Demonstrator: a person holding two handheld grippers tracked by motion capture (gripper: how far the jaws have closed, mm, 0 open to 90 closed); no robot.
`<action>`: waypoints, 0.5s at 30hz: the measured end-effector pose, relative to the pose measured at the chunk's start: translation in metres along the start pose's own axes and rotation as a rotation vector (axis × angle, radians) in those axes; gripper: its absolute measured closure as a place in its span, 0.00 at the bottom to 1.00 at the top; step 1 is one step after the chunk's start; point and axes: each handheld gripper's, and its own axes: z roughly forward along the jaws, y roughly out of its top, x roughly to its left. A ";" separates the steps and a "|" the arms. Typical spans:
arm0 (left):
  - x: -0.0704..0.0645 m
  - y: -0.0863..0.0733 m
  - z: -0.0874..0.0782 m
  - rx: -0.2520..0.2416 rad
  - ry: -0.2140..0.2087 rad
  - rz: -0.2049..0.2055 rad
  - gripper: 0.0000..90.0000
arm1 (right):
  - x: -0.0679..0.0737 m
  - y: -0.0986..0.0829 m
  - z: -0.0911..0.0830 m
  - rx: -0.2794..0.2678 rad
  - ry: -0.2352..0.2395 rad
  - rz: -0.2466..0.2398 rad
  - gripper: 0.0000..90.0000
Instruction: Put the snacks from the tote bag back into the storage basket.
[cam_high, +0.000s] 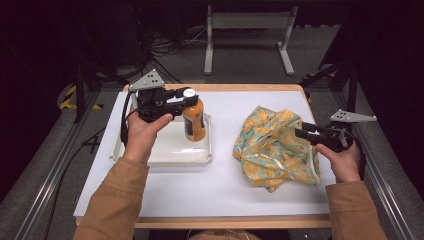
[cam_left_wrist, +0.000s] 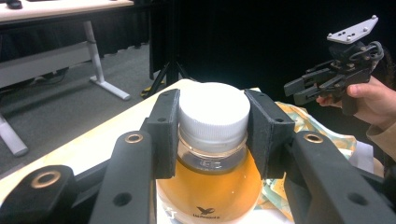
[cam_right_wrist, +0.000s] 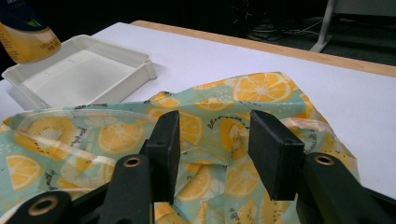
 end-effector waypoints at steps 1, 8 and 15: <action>0.002 -0.003 0.000 0.002 0.004 -0.001 0.65 | 0.001 0.000 0.000 -0.001 0.002 0.002 0.60; 0.008 -0.018 0.001 0.011 0.026 -0.005 0.65 | 0.000 -0.001 0.001 0.007 -0.002 0.003 0.60; 0.009 -0.031 0.006 0.030 0.028 -0.014 0.65 | 0.002 -0.002 0.002 0.012 -0.002 0.000 0.60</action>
